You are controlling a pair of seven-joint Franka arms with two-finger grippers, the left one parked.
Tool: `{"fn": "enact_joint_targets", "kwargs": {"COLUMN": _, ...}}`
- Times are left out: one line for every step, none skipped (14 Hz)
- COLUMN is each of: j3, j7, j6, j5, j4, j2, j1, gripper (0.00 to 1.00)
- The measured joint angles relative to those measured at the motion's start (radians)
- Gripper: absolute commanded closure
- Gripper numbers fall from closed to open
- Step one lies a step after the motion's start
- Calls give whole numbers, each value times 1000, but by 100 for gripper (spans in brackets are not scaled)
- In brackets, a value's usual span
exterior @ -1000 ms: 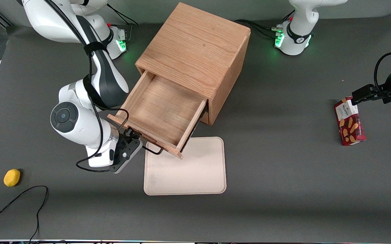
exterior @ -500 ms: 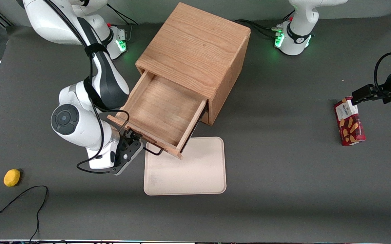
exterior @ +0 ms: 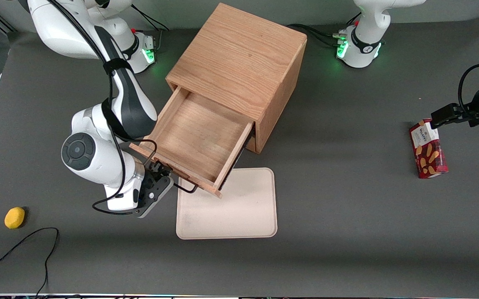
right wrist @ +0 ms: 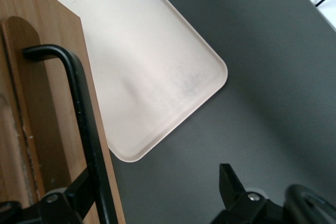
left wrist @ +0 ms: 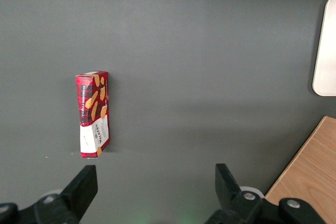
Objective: Open upper drawer
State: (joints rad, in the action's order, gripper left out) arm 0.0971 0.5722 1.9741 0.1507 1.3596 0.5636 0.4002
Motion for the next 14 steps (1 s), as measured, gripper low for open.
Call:
{"fn": "enact_joint_targets", "kwargs": {"j3": 0, "j7": 1, "j6": -2, "j5": 0, "j4": -1, "j2": 1, "j1": -3, "gripper": 0}}
{"fn": "enact_joint_targets", "kwargs": {"j3": 0, "j7": 2, "j6": -2, "j5": 0, "j4": -1, "j2": 2, "j1": -3, "gripper": 0}}
{"fn": "enact_joint_targets", "kwargs": {"j3": 0, "j7": 2, "j6": -2, "j5": 0, "j4": -2, "j2": 3, "j1": -3, "gripper": 0}}
{"fn": "enact_joint_targets", "kwargs": {"j3": 0, "j7": 2, "j6": -3, "j5": 0, "j4": -3, "j2": 3, "j1": -3, "gripper": 0}}
{"fn": "enact_joint_targets", "kwargs": {"j3": 0, "j7": 2, "j6": -4, "j5": 0, "j4": -4, "j2": 3, "j1": -3, "gripper": 0}}
{"fn": "enact_joint_targets", "kwargs": {"j3": 0, "j7": 2, "j6": -5, "j5": 0, "j4": -5, "j2": 3, "j1": -3, "gripper": 0}}
{"fn": "enact_joint_targets", "kwargs": {"j3": 0, "j7": 2, "j6": -10, "j5": 0, "j4": -8, "j2": 3, "j1": -3, "gripper": 0}}
{"fn": "enact_joint_targets", "kwargs": {"j3": 0, "j7": 2, "j6": -17, "j5": 0, "j4": -16, "j2": 3, "j1": -3, "gripper": 0}}
{"fn": "enact_joint_targets", "kwargs": {"j3": 0, "j7": 2, "j6": -29, "j5": 0, "j4": -27, "j2": 2, "j1": -3, "gripper": 0}}
{"fn": "enact_joint_targets", "kwargs": {"j3": 1, "j7": 2, "j6": -45, "j5": 0, "j4": -43, "j2": 1, "j1": -4, "gripper": 0}}
{"fn": "enact_joint_targets", "kwargs": {"j3": 2, "j7": 2, "j6": -68, "j5": 0, "j4": -60, "j2": -1, "j1": -4, "gripper": 0}}
{"fn": "enact_joint_targets", "kwargs": {"j3": 4, "j7": 2, "j6": -91, "j5": 0, "j4": -77, "j2": -3, "j1": -4, "gripper": 0}}
{"fn": "enact_joint_targets", "kwargs": {"j3": 5, "j7": 2, "j6": -111, "j5": 0, "j4": -91, "j2": -7, "j1": -5, "gripper": 0}}
{"fn": "enact_joint_targets", "kwargs": {"j3": 5, "j7": 2, "j6": -122, "j5": 0, "j4": -99, "j2": -14, "j1": -6, "gripper": 0}}
